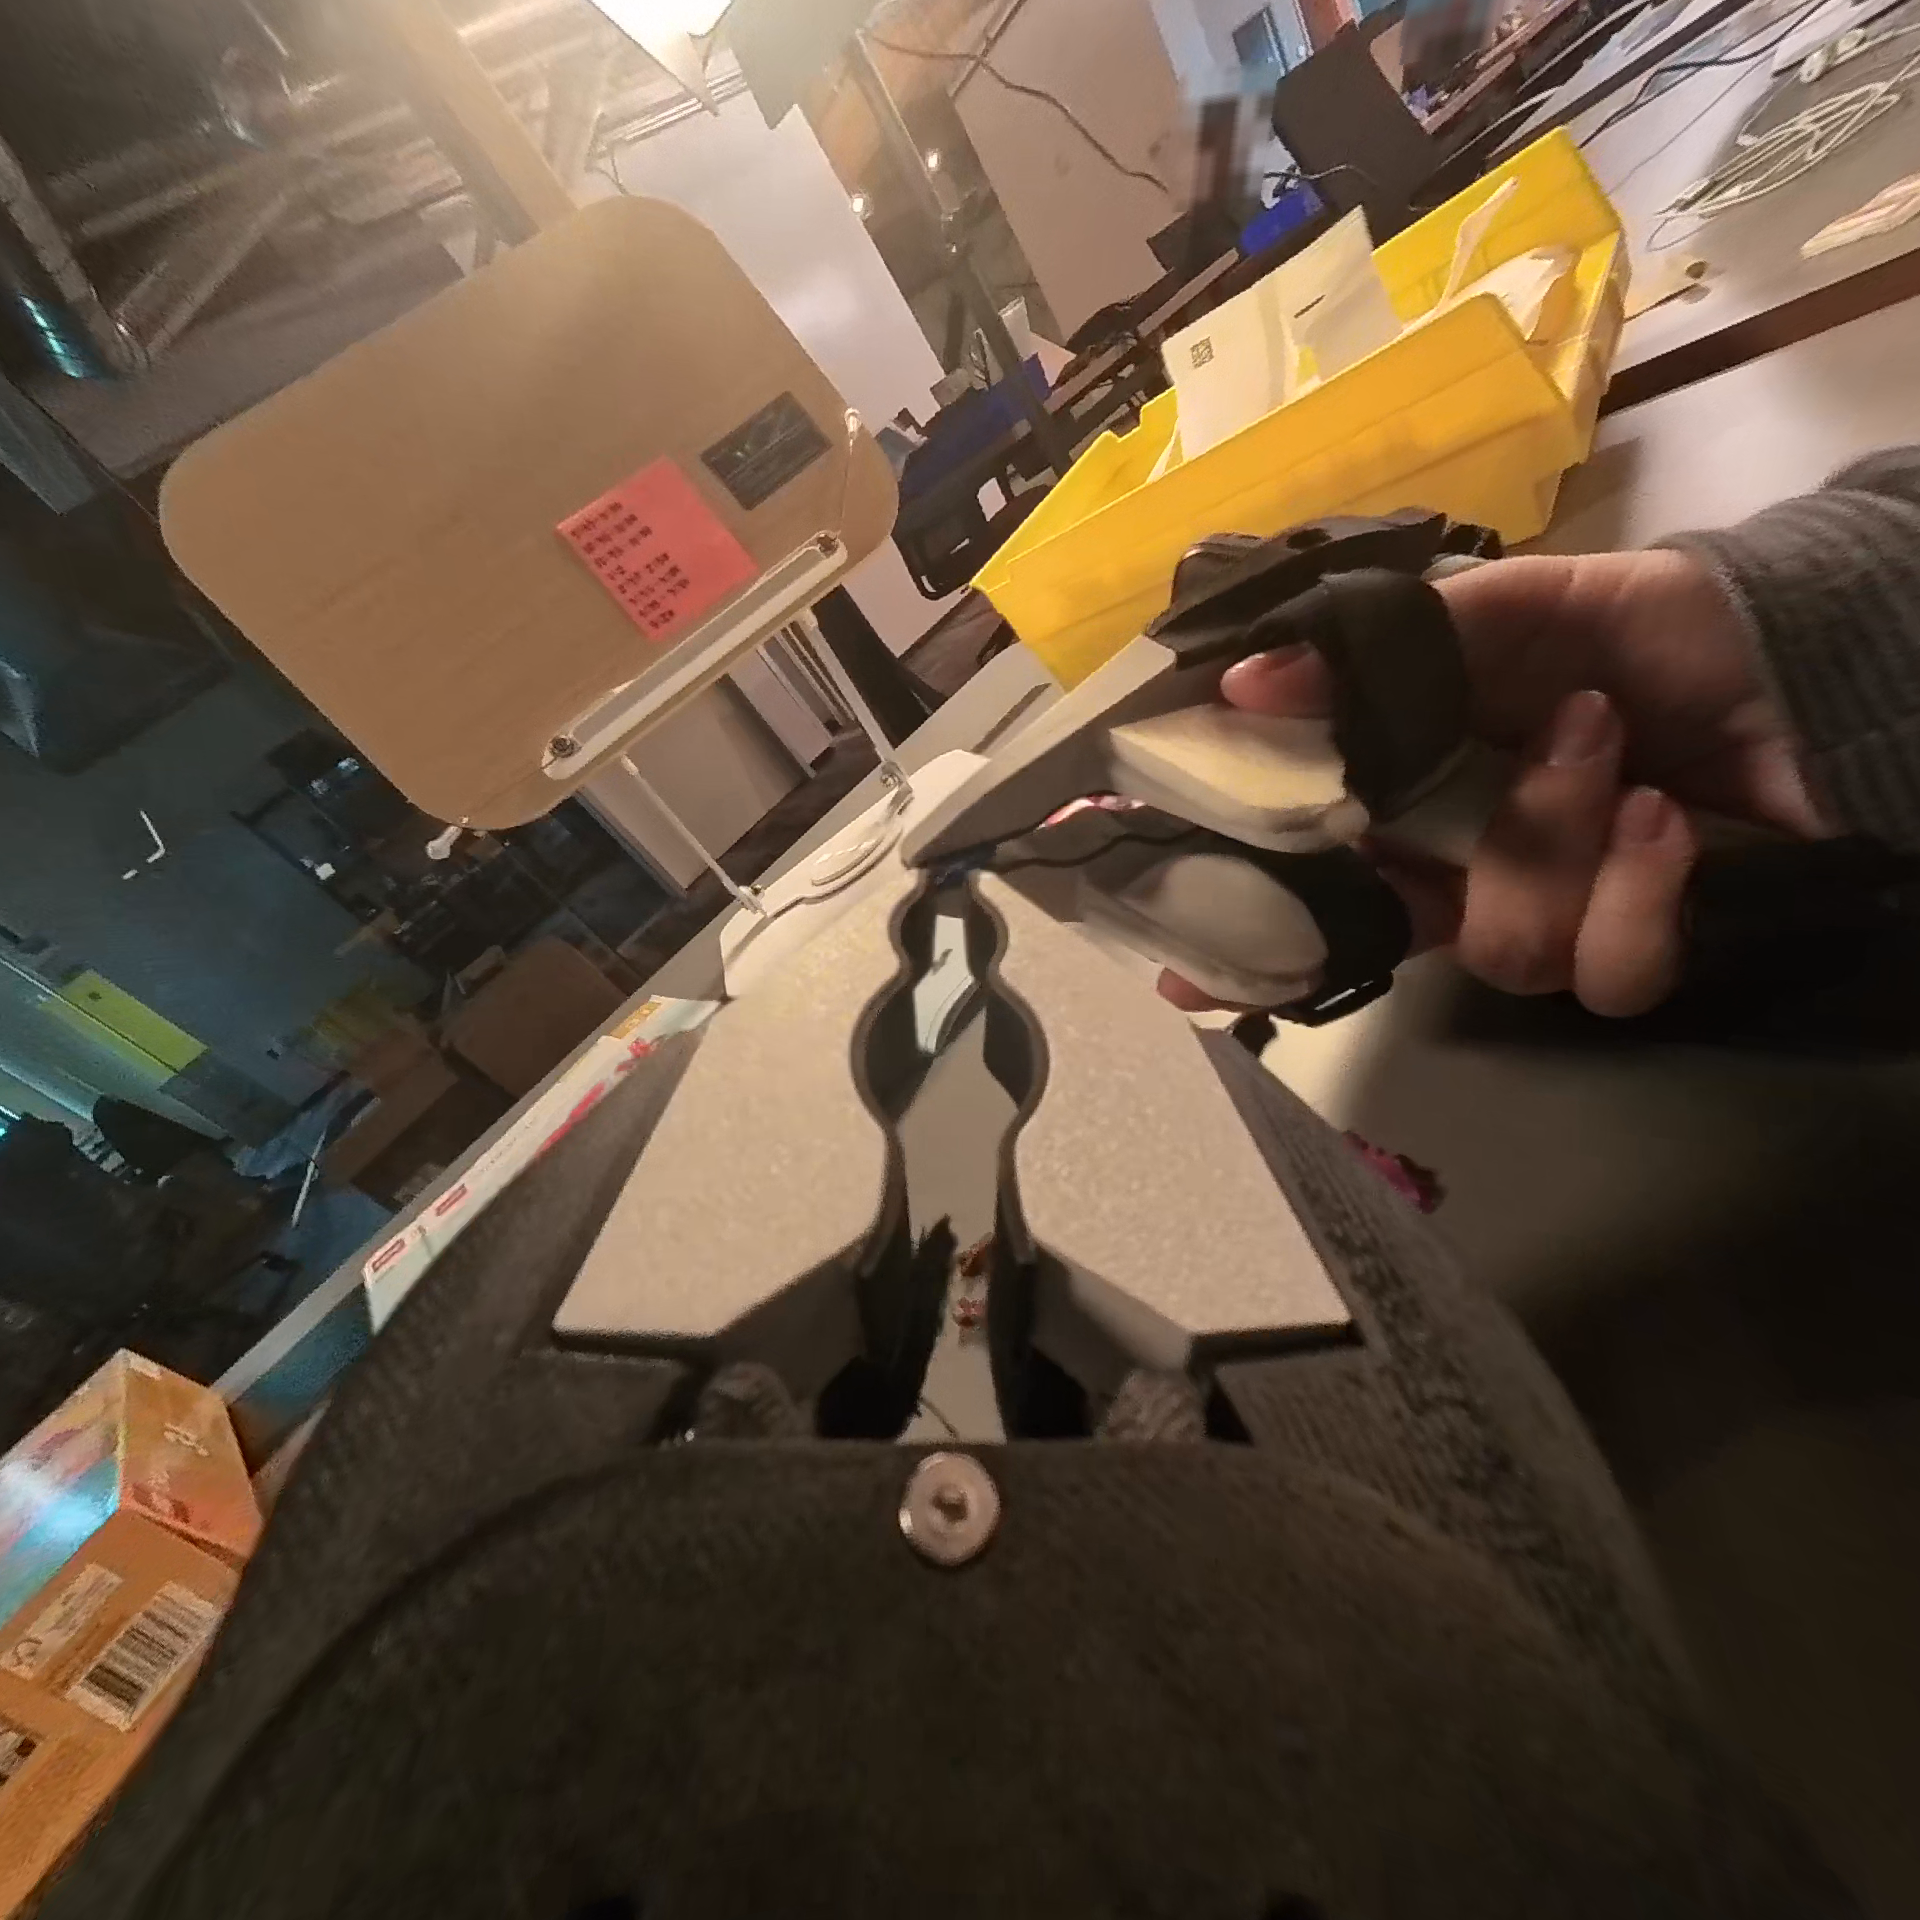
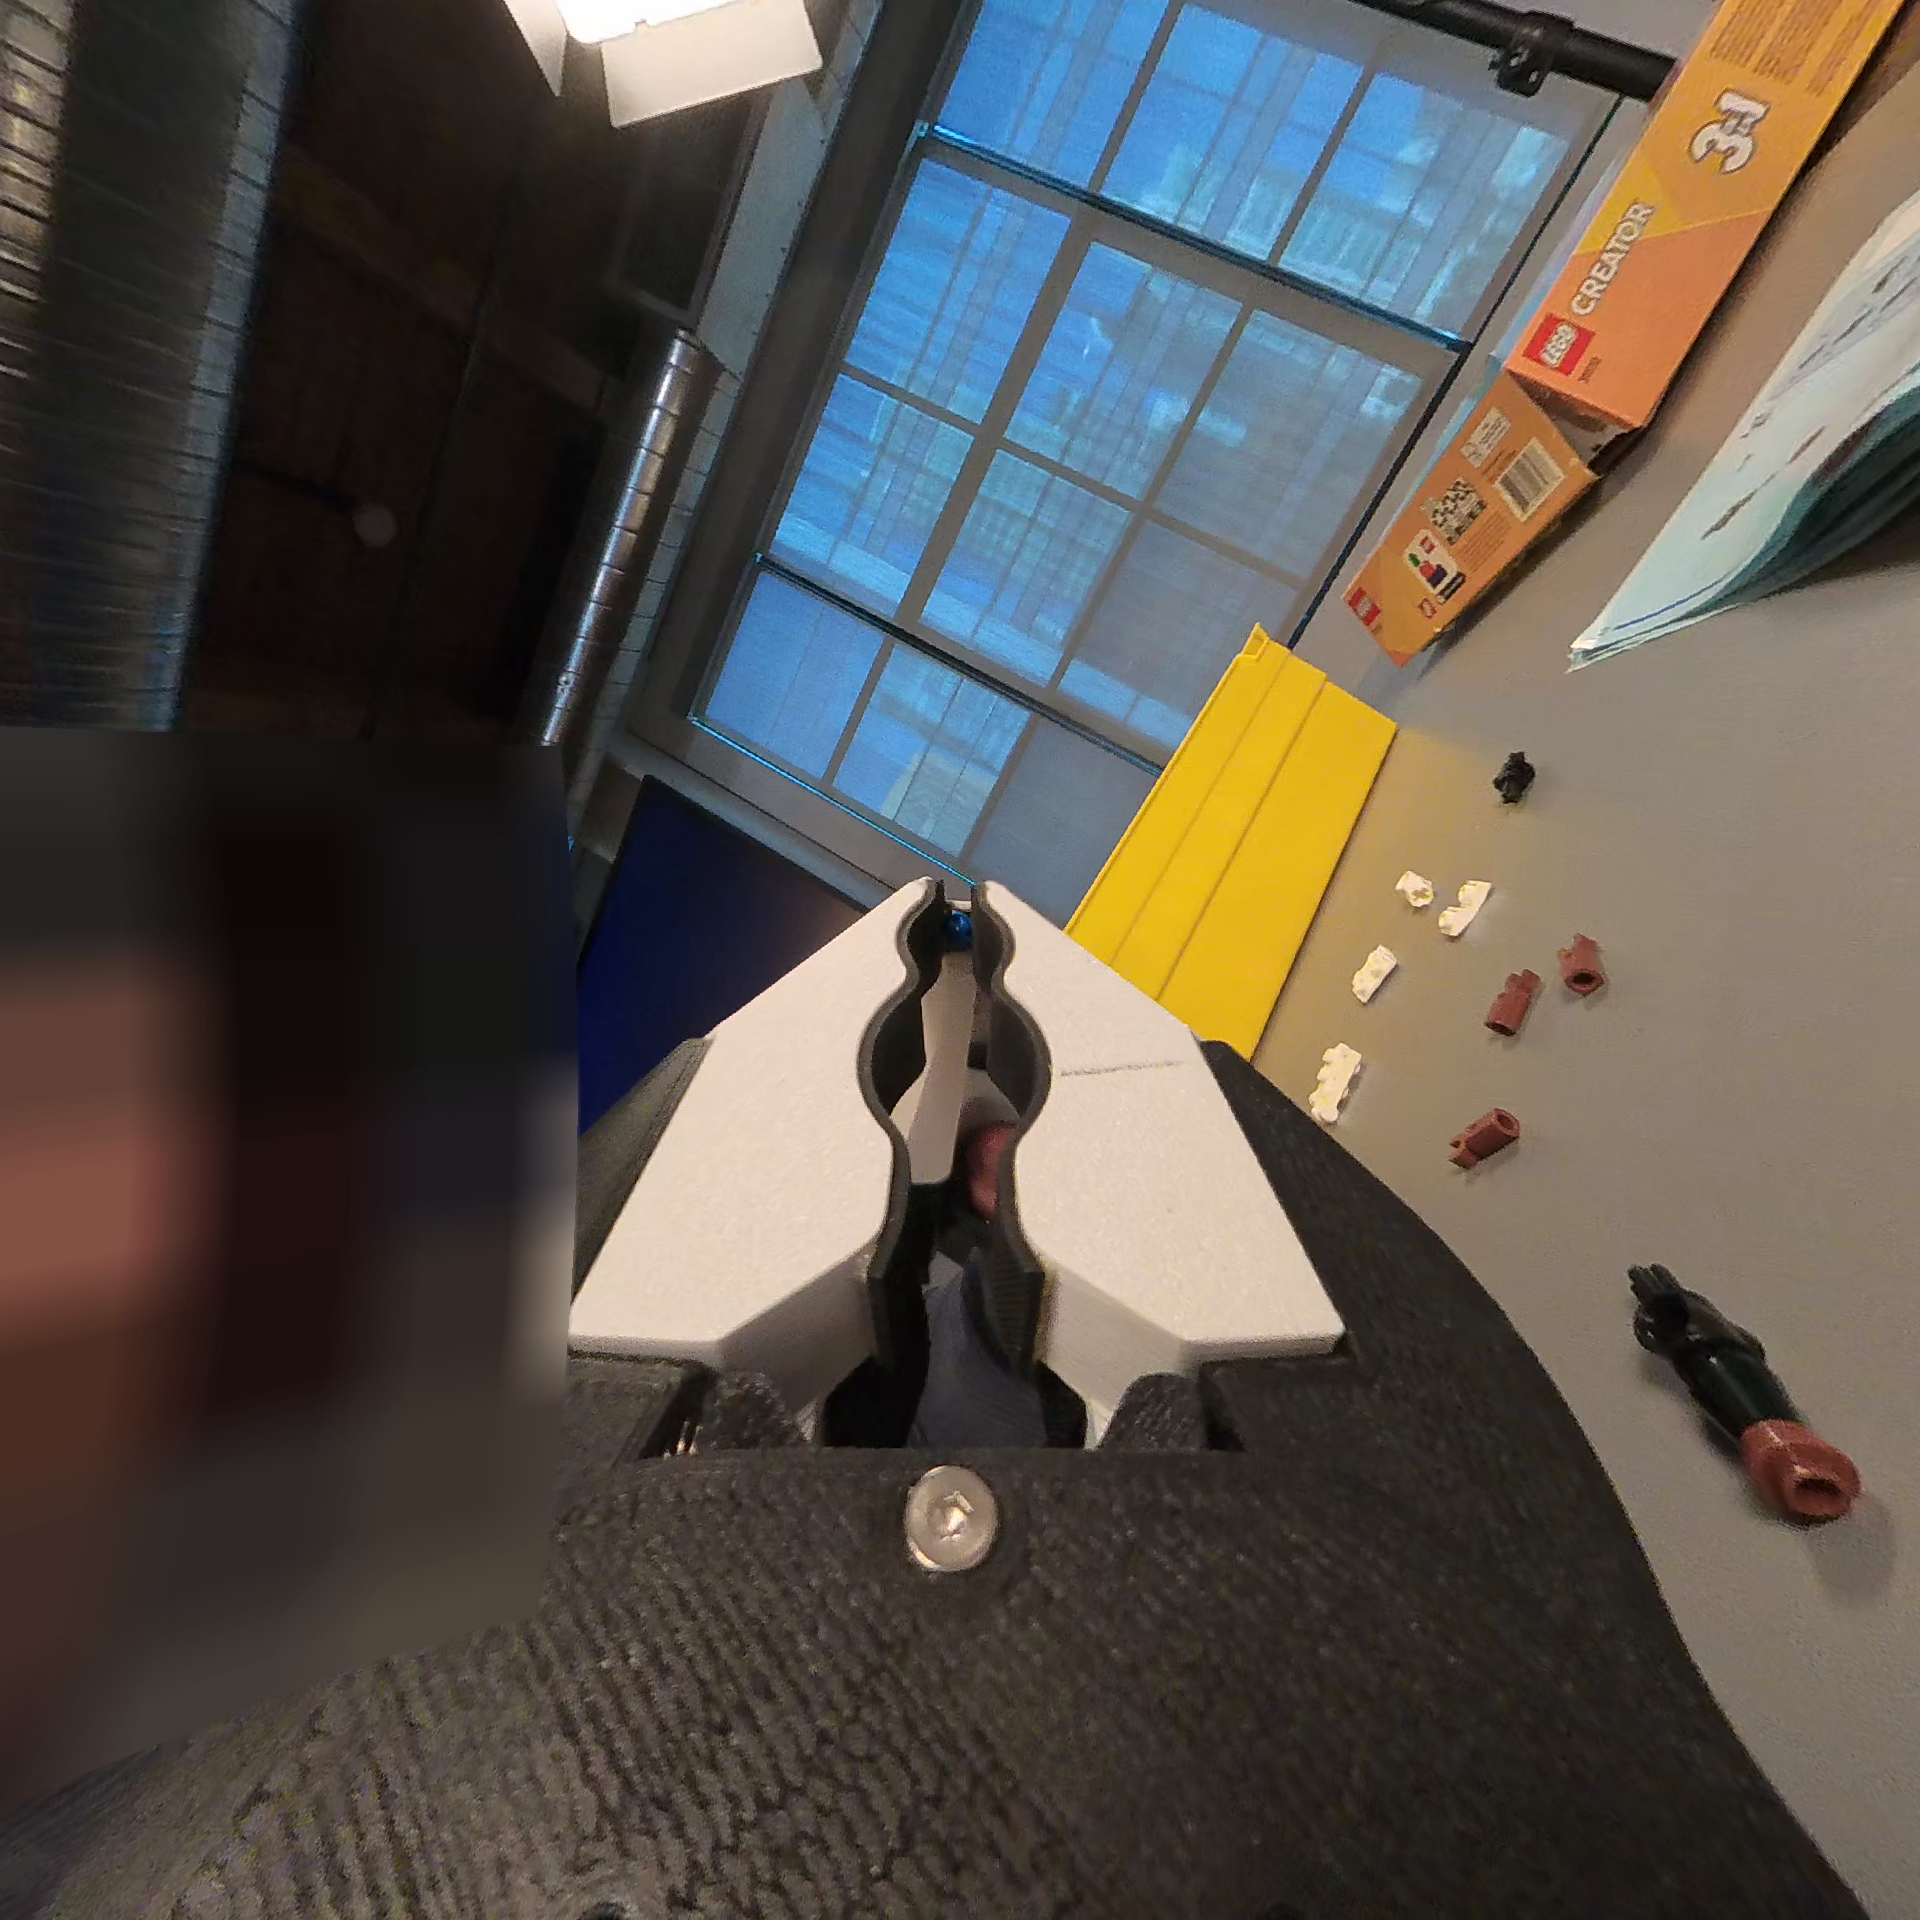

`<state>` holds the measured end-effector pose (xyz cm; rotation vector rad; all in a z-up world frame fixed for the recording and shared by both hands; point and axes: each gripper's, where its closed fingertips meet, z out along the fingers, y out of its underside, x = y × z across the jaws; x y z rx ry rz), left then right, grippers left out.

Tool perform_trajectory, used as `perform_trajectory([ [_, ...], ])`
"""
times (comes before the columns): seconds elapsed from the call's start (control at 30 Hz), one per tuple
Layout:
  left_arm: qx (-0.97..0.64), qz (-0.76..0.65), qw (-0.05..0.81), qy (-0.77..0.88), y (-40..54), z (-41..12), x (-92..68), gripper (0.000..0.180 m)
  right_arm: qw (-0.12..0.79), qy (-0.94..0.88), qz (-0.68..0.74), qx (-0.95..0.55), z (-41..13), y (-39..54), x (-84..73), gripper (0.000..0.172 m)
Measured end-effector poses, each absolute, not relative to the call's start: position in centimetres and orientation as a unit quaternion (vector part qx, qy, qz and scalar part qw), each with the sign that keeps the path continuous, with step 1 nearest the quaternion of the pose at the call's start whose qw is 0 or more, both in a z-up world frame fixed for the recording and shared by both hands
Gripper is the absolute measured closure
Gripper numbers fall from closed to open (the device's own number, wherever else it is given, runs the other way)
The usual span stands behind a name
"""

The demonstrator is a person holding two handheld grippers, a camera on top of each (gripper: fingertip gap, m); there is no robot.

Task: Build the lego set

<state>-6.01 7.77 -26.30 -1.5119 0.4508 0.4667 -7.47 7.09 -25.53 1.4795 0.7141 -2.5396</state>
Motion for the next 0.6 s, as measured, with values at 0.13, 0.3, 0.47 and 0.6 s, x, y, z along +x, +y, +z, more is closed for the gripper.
perform_trajectory([
  [0.13, -0.675, 0.196, 0.683, 0.199, 7.7, -26.3, -6.0, 0.177, 0.048, 0.235, -0.837, 0.492, -25.6, 7.1, -7.5, 0.169],
  [0.3, -0.672, 0.193, 0.680, 0.219, 7.8, -26.6, -5.2, 0.180, 0.042, 0.229, -0.837, 0.495, -25.6, 7.4, -7.5, 0.169],
  [0.47, -0.662, 0.216, 0.683, 0.220, 7.7, -26.3, -5.1, 0.177, 0.047, 0.230, -0.838, 0.494, -25.5, 7.1, -7.6, 0.168],
  [0.6, -0.671, 0.208, 0.683, 0.198, 7.9, -26.3, -5.9, 0.172, 0.048, 0.225, -0.840, 0.491, -25.5, 7.3, -7.6, 0.168],
])
